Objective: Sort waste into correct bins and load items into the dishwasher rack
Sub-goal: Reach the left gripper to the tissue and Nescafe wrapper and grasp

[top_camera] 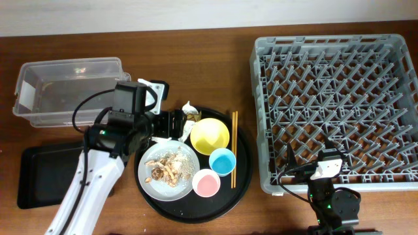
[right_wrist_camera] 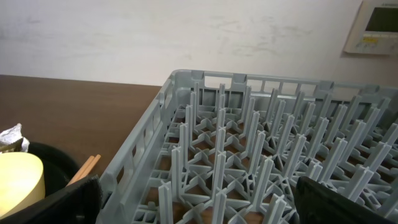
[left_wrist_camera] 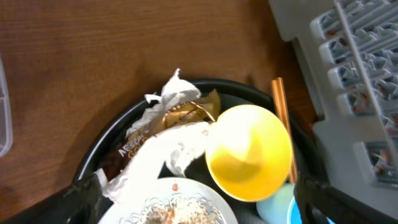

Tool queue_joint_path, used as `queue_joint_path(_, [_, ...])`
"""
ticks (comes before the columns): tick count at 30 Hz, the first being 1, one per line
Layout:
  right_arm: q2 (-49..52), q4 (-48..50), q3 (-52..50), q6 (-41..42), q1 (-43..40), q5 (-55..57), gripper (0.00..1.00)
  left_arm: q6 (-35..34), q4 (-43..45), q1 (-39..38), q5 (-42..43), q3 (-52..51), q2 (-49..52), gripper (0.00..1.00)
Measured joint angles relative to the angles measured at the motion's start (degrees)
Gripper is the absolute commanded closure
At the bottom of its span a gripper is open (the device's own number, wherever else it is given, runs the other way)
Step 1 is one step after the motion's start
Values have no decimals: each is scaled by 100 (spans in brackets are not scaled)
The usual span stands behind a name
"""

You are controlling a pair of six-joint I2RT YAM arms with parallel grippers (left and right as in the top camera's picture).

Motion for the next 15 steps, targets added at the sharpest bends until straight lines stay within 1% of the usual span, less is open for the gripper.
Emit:
queue_joint_path(1, [0,0,0,0,0,0,1,-7,46,0,-66,2,125,25])
queue_joint_path(3, [0,2,0,-2,0,0,1,-35,44,0,-343,7,529,38])
queue_joint_path(4, [0,2,0,-2,0,0,1,-63,13,0,-494,7,715,39])
queue_joint_path(7, [0,2,0,0,0,0,1,-190,-22,0,-876,7,1211,40])
queue_joint_path(15, [0,2,0,0,0,0,1,-212,-9,0,-1161,7,2026,40])
